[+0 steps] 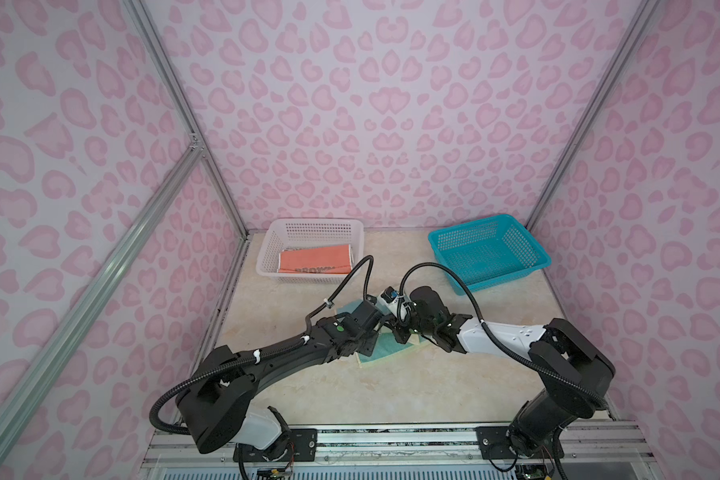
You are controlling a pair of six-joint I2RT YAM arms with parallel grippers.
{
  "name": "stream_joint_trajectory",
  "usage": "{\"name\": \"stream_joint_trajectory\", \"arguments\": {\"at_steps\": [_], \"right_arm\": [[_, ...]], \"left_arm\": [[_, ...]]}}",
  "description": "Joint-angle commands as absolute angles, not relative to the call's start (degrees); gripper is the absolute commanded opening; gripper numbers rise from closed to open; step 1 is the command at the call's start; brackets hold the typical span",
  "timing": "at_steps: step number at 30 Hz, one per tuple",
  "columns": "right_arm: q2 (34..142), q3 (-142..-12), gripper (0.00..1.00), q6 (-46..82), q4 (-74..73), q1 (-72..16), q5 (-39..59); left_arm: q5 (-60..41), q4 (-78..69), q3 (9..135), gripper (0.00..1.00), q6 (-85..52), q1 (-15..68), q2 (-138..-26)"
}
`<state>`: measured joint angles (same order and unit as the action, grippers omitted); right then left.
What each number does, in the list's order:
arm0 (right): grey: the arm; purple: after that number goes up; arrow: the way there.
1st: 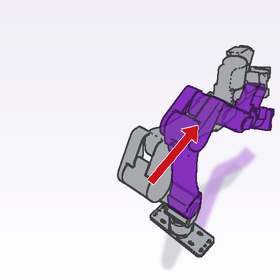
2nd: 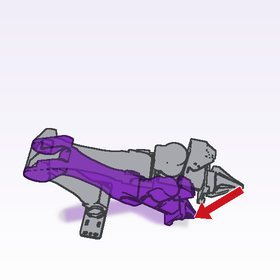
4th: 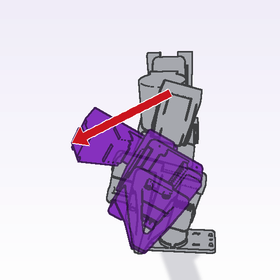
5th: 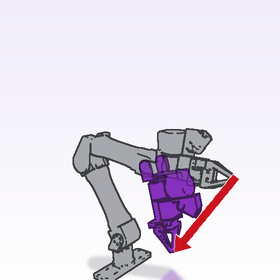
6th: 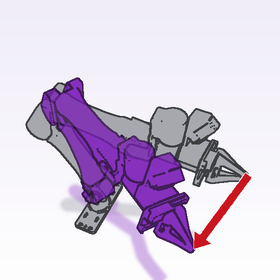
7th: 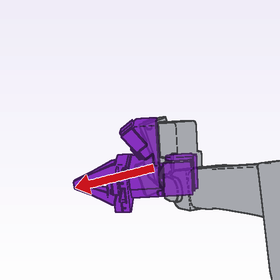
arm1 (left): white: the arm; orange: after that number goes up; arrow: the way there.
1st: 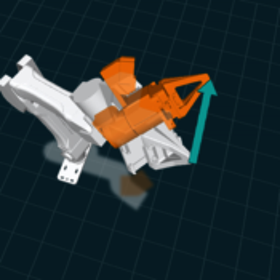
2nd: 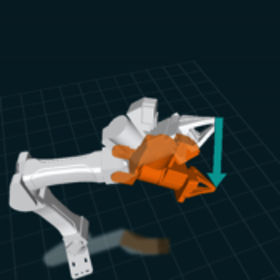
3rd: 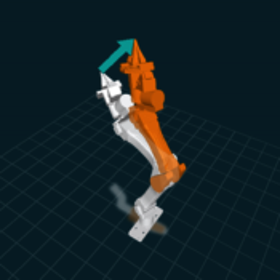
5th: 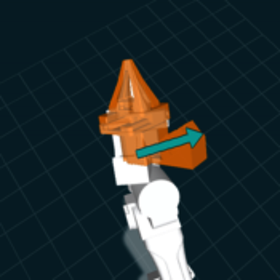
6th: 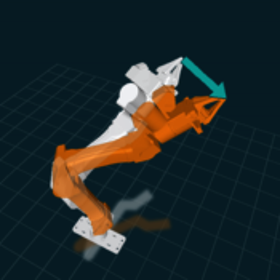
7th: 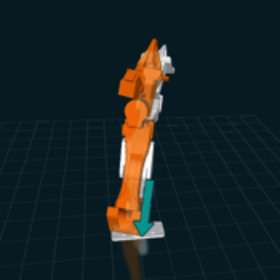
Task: Fold and stack the towels
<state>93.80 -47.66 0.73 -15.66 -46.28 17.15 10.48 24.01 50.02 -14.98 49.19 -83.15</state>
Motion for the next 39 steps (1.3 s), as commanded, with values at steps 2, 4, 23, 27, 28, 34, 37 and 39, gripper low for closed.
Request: {"name": "stream_joint_trajectory", "arguments": {"at_steps": [2,4,23,27,28,34,37,39], "right_arm": [[94.75,-48.27,0.00,0.83,-15.77,-46.47,19.47],[95.27,-48.49,0.00,1.61,-16.03,-46.45,19.44],[92.77,-49.48,0.00,9.21,-18.76,-46.52,24.08],[91.85,-49.48,0.00,9.32,-17.57,-46.54,23.68],[91.64,-49.47,0.00,9.10,-17.03,-46.56,23.32],[92.09,-50.52,0.01,7.60,-13.24,-46.32,19.16],[93.72,-51.12,0.07,7.21,-11.84,-46.32,17.83],[95.07,-51.17,0.10,7.19,-11.61,-46.32,16.76]], "left_arm": [[13.21,19.57,49.93,0.69,-15.74,49.22,-83.52],[12.19,18.42,49.43,0.79,-15.52,49.30,-82.49],[22.24,10.55,42.88,0.86,-17.61,52.38,-77.17],[25.64,10.55,42.63,0.74,-18.11,52.47,-78.30],[26.04,10.75,42.65,0.70,-18.15,52.47,-78.38],[27.76,11.32,42.21,0.38,-17.69,52.47,-77.01],[28.99,11.21,41.96,0.03,-17.34,52.47,-75.62],[28.59,11.17,42.27,0.03,-16.58,52.38,-75.11]]}}
